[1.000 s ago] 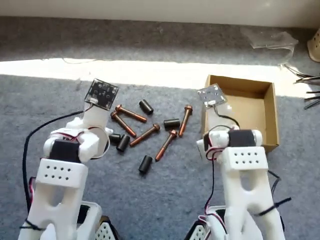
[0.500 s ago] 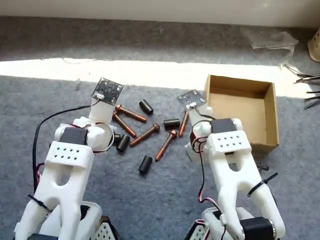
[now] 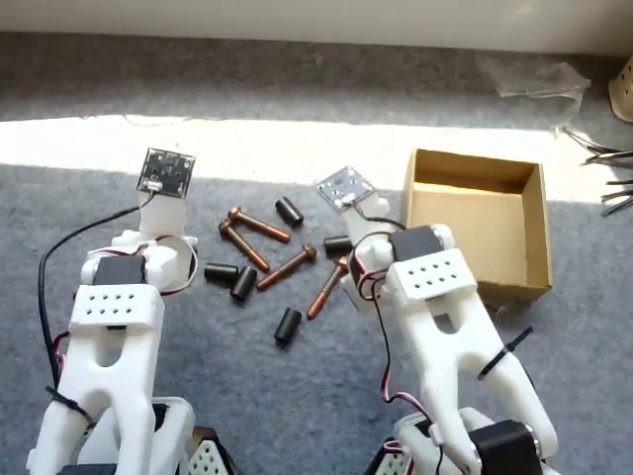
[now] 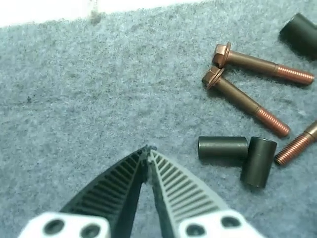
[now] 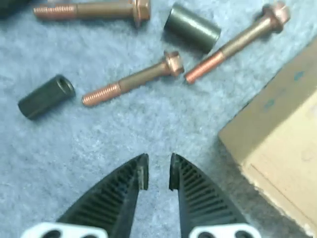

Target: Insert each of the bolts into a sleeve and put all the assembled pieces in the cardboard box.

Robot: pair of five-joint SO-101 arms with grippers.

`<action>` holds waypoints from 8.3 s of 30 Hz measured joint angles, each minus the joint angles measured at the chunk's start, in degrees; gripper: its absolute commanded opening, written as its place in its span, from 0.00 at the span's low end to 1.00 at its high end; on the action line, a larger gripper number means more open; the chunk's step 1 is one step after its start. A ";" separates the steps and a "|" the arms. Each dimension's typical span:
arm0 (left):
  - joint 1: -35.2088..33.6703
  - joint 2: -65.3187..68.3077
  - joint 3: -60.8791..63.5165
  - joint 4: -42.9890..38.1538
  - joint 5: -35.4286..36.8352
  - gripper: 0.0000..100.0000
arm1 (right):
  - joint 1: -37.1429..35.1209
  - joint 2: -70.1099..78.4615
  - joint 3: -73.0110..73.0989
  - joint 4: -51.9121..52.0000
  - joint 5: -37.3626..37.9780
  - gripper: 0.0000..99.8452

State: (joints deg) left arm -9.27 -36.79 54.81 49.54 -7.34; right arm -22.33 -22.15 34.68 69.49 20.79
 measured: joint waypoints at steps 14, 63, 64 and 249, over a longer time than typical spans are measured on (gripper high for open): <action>-0.26 0.00 1.32 -2.55 0.26 0.00 | -0.09 17.05 -18.46 -0.09 25.76 0.08; -0.26 0.35 2.64 -3.96 0.97 0.00 | -1.93 41.85 -40.62 2.02 47.03 0.14; -0.26 0.35 2.64 -3.96 0.97 0.00 | -1.93 41.85 -40.00 2.02 48.00 0.14; -4.04 0.35 10.11 -16.88 0.97 0.00 | -4.75 43.25 -81.76 30.33 9.32 0.00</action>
State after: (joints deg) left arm -13.32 -36.44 64.92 32.66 -6.37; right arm -27.08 21.10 -47.08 99.82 30.11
